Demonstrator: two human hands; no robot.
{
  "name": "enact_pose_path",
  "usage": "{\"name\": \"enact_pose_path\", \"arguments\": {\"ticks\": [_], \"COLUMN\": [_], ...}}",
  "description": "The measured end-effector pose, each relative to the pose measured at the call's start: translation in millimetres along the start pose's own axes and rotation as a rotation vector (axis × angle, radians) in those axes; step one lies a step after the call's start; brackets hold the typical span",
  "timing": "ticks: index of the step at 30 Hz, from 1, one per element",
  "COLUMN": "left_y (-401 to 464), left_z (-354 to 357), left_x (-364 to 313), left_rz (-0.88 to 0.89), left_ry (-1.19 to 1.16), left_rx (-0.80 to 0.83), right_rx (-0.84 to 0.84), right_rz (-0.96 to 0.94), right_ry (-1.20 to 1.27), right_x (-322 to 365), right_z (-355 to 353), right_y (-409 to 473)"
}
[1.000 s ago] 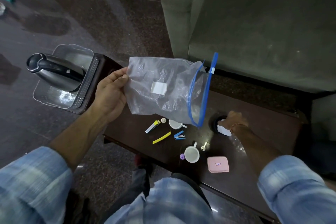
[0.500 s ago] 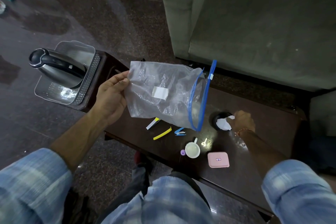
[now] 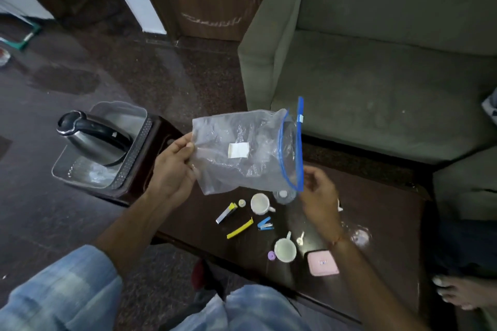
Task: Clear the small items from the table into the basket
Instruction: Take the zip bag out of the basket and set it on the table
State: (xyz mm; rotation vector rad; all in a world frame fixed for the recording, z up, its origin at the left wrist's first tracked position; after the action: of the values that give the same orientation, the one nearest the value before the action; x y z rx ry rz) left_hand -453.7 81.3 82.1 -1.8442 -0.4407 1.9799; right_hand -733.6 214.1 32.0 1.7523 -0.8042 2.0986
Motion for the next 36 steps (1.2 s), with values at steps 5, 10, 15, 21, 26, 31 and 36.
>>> {"name": "enact_pose_path", "arguments": {"ticks": [5,10,15,21,26,31,36], "left_y": [-4,-10,-16,-5,-14,-5,-9], "left_z": [10,22,-5,-24,-5,-13,-2], "left_x": [-18,-34,-53,-112,-116,-125,-132], "left_rz": [0.026,0.030,0.123,0.301,0.275,0.364,0.494], "left_ry": [-0.153,-0.307,-0.117,0.440,0.433,0.378,0.362], "left_rx": [-0.017,0.036,0.088,0.274,0.611,0.487,0.497], "right_rx": [0.290,0.120,0.053,0.393,0.500,0.328,0.220], "right_rz": [0.135,-0.043,-0.129,-0.043,0.052,0.057,0.076], "right_ry": [0.198,0.451,0.427,0.318,0.256,0.285,0.250], "right_x": [24,87,124,135,130,130,135], "right_z": [84,112,116,153,164,134,106], "right_y": [-43,-35,-26,-25,-31,-27,-29]}}
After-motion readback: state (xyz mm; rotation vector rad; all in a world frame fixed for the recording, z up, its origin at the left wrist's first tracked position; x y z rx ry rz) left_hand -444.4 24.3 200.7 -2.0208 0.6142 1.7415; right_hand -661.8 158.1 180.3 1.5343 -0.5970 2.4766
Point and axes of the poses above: each hand's wrist, its own y-axis towards the middle knuckle, its own z-axis out of the palm, x = y × z, the point moved 10 cm from there along y, towards the middle knuckle, and after that the axes turned 14 degrees about y, right-handed, at the moved point
